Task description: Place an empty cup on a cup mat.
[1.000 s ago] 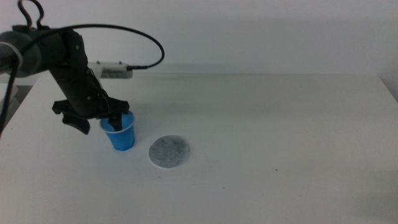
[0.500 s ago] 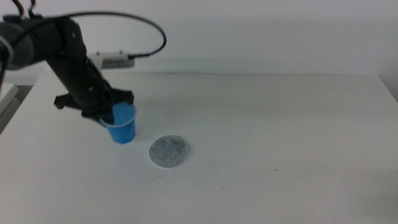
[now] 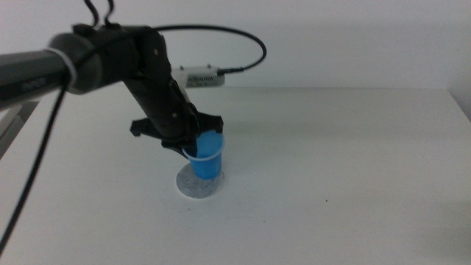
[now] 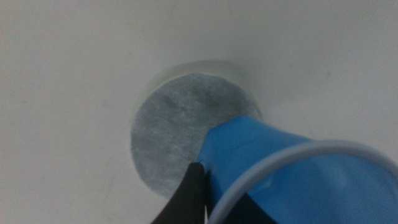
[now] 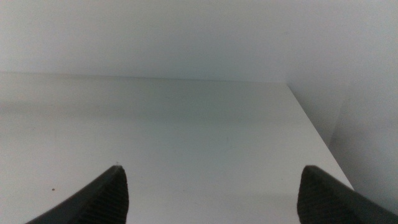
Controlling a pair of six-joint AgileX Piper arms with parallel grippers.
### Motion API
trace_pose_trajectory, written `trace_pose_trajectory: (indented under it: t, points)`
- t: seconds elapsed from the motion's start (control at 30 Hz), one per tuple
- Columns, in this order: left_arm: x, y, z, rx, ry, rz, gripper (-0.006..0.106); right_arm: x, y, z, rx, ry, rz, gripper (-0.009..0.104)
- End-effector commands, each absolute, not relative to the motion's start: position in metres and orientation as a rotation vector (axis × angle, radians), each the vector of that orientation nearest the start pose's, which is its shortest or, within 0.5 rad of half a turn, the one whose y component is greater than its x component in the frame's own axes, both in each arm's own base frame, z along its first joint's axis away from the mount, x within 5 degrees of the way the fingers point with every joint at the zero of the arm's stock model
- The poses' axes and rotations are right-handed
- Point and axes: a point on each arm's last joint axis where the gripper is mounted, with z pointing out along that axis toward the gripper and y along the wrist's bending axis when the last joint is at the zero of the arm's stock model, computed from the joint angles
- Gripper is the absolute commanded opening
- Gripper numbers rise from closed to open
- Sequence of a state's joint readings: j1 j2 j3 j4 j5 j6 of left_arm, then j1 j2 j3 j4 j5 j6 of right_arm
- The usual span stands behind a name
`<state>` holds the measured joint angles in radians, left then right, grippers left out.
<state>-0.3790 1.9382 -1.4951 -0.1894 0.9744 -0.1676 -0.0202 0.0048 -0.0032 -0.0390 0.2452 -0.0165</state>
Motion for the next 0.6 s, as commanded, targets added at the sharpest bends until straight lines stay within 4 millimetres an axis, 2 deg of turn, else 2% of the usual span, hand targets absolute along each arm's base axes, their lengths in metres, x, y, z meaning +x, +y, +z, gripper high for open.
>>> trace_pose_trajectory:
  t: [0.0, 0.17, 0.33, 0.47, 0.57]
  points:
    - [0.372, -0.166, 0.209, 0.153, 2.942, -0.334, -0.002, 0.055, -0.002, 0.192, -0.032, 1.722, -0.071, 0.093]
    - [0.375, -0.168, 0.192, 0.160, 2.973, -0.319, -0.002, 0.055, -0.002, 0.192, -0.032, 1.722, -0.071, 0.093]
    - [0.377, -0.167, 0.192, 0.168, 2.958, -0.305, 0.001, 0.055, -0.002, 0.192, -0.032, 1.722, -0.071, 0.093]
    - [0.378, -0.165, 0.192, 0.188, 2.950, -0.272, 0.012, 0.055, -0.002, 0.192, -0.032, 1.722, -0.071, 0.093]
    - [0.378, -0.165, 0.192, 0.193, 2.951, -0.263, 0.027, 0.055, -0.002, 0.192, -0.032, 1.722, -0.071, 0.093]
